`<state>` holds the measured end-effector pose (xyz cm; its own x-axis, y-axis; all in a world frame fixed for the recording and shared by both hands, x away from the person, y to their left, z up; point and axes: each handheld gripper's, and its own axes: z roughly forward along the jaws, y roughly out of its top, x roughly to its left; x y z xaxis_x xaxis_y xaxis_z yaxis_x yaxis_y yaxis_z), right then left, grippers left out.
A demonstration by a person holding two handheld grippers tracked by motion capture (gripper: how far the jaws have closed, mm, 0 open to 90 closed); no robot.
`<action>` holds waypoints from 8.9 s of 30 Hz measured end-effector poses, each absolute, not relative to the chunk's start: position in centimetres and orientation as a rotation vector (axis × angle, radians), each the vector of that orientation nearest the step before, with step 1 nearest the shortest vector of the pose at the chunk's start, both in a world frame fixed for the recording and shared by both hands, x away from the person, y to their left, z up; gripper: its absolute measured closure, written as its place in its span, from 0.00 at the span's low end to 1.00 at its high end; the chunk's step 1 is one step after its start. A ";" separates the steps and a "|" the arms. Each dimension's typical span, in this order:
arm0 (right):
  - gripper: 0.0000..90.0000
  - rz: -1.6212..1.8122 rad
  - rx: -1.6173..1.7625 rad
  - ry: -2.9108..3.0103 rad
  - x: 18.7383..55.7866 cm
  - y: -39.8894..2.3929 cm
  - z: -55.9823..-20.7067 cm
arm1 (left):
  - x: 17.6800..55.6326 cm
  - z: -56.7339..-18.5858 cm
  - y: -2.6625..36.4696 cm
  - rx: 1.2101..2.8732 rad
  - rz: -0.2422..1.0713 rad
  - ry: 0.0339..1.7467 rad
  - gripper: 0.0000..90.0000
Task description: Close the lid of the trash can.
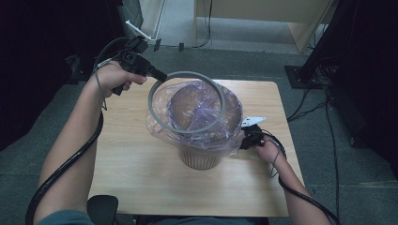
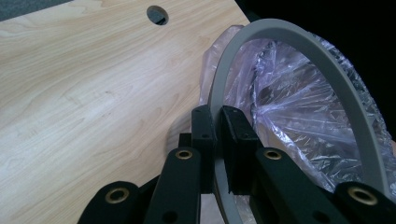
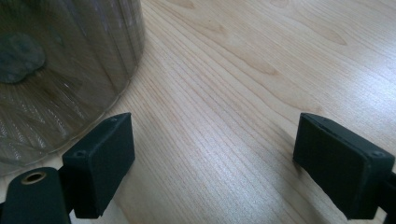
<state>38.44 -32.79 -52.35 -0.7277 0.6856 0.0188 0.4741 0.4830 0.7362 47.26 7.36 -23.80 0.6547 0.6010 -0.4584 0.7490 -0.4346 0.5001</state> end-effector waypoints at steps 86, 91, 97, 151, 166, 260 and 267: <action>0.13 1.089 0.984 2.454 38.4 -32.8 -52.4 | 46.5 -24.3 2.1 2.258 -0.253 0.867 0.89; 0.13 1.089 0.985 2.454 38.4 -32.8 -52.4 | 46.2 -23.6 2.9 2.260 -0.222 0.871 0.84; 0.13 1.089 0.985 2.454 38.4 -32.8 -52.4 | 45.8 -23.8 3.9 2.256 -0.209 0.866 0.89; 0.13 1.087 0.983 2.457 38.4 -32.8 -52.3 | 44.2 -25.8 11.4 2.178 0.066 0.917 0.42; 0.13 1.087 0.987 2.454 38.4 -32.8 -52.4 | 43.6 -27.5 14.0 2.166 0.126 0.955 0.41; 0.09 1.080 0.983 2.466 38.6 -32.5 -52.4 | 41.7 -48.2 14.5 2.082 0.137 1.137 0.39; 0.09 1.080 0.983 2.466 38.6 -32.5 -52.4 | 41.5 -49.2 14.8 2.079 0.116 1.175 0.37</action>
<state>38.62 -32.50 -52.37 -0.7313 0.6818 0.0191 0.4765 0.4906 0.7296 41.48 14.78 -49.17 0.5777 0.7731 -0.2620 0.7067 -0.3131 0.6344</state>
